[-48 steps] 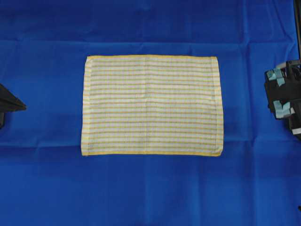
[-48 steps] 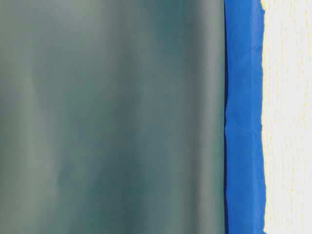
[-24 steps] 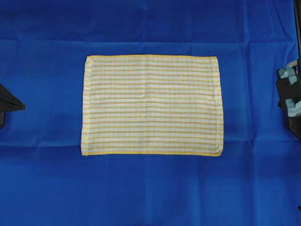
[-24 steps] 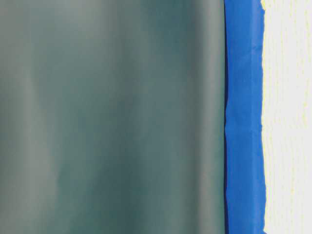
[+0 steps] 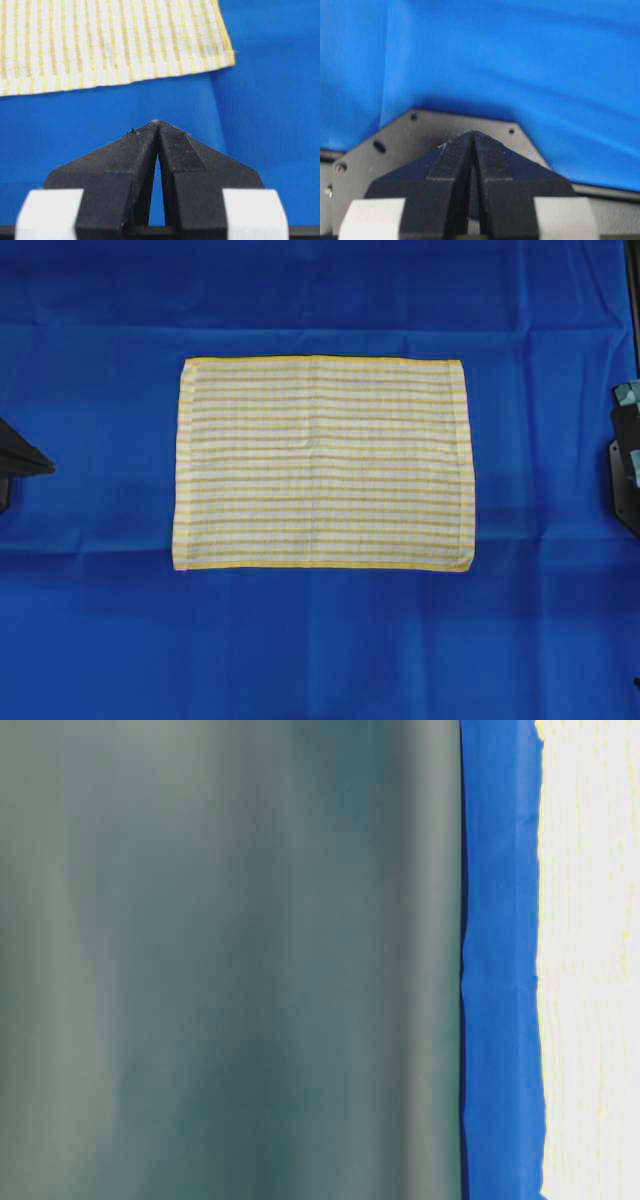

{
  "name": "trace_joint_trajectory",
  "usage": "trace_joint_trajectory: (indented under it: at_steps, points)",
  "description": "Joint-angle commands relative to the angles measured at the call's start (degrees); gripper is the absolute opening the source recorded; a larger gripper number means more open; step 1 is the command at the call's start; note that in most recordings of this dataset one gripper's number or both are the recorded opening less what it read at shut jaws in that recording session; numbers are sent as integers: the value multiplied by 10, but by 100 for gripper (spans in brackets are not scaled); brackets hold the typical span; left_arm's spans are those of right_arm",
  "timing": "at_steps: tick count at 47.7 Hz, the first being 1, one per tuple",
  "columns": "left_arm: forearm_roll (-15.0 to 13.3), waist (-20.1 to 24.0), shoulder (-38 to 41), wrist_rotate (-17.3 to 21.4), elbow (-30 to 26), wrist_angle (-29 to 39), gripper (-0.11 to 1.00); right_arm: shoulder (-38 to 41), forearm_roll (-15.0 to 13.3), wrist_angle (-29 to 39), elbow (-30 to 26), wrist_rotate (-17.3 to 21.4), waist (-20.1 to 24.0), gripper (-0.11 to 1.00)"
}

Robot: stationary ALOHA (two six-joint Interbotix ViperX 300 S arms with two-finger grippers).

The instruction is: Fold the yellow towel.

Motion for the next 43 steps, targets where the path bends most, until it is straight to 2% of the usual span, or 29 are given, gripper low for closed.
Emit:
trace_joint_trajectory:
  at_steps: [1,13,43]
  points:
    - [-1,-2,4,1,-7,-2,0,0,0,19,-15,1,-1,0]
    - [-1,-1,4,1,-7,-2,0,-10,0,49,-17,1,0,0]
    - [-1,-2,4,1,-7,-2,0,-16,-1,49,-19,1,0,0]
